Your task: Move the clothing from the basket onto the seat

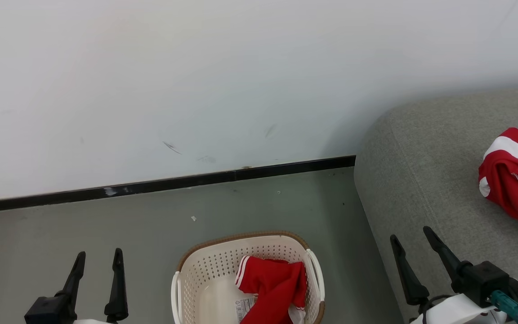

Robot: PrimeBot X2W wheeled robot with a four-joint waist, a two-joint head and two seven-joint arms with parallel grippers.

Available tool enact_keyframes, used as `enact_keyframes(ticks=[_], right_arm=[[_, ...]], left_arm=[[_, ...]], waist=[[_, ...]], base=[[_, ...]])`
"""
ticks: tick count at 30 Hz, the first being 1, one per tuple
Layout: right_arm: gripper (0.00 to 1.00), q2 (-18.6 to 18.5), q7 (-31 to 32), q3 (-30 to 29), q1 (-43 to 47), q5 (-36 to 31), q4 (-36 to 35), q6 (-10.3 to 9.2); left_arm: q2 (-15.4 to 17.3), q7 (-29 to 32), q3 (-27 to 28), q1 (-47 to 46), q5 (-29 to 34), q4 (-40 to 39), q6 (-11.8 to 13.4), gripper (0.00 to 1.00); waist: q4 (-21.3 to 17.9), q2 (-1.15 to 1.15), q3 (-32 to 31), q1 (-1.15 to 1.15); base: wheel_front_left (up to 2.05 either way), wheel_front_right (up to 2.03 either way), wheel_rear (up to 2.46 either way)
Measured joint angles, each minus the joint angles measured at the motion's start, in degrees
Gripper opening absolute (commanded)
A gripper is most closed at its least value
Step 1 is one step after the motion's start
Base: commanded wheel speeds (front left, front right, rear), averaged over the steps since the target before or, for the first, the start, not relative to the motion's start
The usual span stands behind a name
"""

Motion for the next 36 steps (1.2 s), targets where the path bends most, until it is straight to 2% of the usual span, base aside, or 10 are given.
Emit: enact_keyframes(ticks=[28, 36], right_arm=[[1.00, 0.0, 0.0, 0.6, 1.1, 2.5, -1.4, 0.00], [1.00, 0.0, 0.0, -1.7, 1.1, 2.4, -3.1, 0.00]], left_arm=[[-0.2, 0.0, 0.3, 0.9, 2.0, -0.1, -0.9, 1.00], [0.1, 0.0, -1.3, 0.9, 2.7, 0.2, -2.0, 1.00]], waist=[[-0.2, 0.00, 0.6, 0.00], [-0.4, 0.00, 1.6, 0.00]], base=[[0.00, 0.00, 0.00], [0.00, 0.00, 0.00]])
